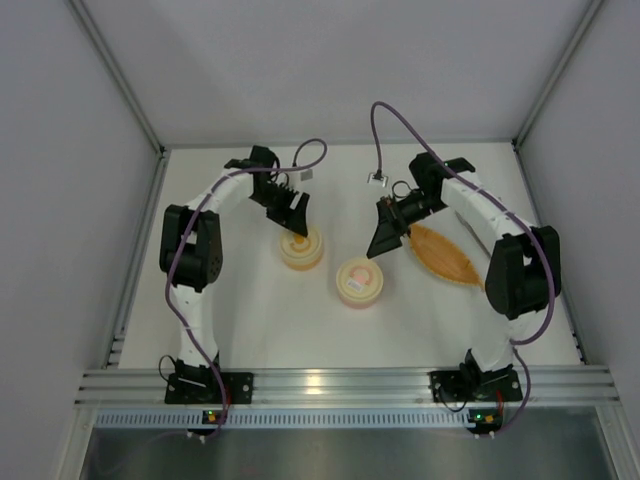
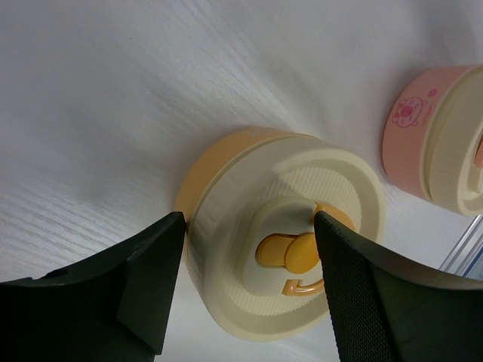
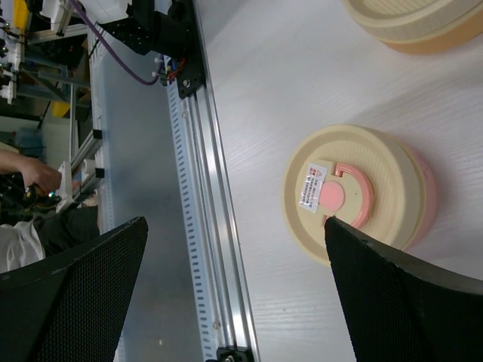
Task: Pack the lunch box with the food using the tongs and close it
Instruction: Move the packing box to the center of the board, then reset both arms
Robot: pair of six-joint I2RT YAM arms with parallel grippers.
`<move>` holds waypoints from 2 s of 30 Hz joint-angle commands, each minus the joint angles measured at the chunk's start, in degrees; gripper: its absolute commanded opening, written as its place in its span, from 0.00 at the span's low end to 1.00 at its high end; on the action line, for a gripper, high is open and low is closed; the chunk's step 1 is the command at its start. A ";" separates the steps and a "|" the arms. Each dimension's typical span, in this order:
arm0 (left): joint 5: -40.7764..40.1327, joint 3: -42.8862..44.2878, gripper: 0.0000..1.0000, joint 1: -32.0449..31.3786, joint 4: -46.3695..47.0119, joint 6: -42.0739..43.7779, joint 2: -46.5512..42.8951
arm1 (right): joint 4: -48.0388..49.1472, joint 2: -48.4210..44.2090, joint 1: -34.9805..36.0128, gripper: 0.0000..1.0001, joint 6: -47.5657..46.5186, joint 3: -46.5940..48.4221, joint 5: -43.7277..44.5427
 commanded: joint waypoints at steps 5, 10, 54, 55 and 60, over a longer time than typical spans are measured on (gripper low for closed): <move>1.64 -5.38 0.68 -1.16 -2.73 5.87 -3.36 | 0.94 -4.25 -0.99 0.99 -0.72 -0.07 -0.93; 0.15 -12.42 0.64 -2.48 -1.42 5.96 -7.75 | 0.94 -3.90 -0.99 0.99 -0.90 0.45 -0.57; -6.62 -25.95 0.98 22.02 -0.18 -9.25 -46.25 | 24.32 -34.38 -21.12 0.99 14.04 -25.36 32.55; -7.84 -27.10 0.98 22.47 0.08 -8.99 -46.78 | 24.76 -35.36 -21.47 0.99 13.87 -26.69 34.74; -11.36 -32.55 0.98 24.23 1.21 -8.11 -48.89 | 27.83 -40.11 -23.66 0.99 13.60 -33.98 40.12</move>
